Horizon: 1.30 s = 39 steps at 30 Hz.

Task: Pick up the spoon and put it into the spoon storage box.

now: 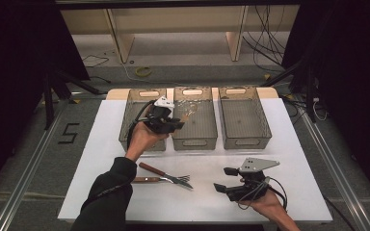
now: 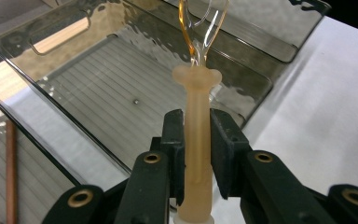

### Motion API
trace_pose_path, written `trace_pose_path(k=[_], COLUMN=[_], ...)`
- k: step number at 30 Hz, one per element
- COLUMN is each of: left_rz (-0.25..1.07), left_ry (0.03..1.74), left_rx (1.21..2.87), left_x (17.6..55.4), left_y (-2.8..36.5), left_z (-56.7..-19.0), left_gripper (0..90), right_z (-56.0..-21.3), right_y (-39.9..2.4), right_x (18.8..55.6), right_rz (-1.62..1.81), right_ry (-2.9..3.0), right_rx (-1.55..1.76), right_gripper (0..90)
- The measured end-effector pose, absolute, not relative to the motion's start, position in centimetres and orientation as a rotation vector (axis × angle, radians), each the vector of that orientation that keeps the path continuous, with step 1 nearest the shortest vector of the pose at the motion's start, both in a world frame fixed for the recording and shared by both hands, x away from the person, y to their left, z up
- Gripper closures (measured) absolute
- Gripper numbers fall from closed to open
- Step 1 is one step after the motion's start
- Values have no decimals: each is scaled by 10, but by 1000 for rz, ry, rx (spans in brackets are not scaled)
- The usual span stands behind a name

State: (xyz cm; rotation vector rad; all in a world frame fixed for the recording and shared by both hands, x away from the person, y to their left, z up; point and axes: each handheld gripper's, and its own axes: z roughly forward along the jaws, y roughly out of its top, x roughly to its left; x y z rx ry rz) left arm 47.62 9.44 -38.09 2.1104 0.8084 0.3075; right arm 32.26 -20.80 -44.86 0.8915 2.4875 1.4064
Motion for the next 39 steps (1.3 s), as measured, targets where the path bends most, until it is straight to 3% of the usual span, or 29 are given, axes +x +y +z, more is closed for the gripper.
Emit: trace_pose_path(k=[21,39], left_rz=[289,241], left_ry=[908,975], left_rx=[2083,2127], left_x=[514,523], left_y=[77,71], left_z=[-399,-417], left_gripper=[759,738], right_z=[-449,-449], right_y=[-209,-209], right_x=[323,323], right_rz=[1412,1415], right_ry=[2490,2493], right_rx=[893,894], right_gripper=[309,309])
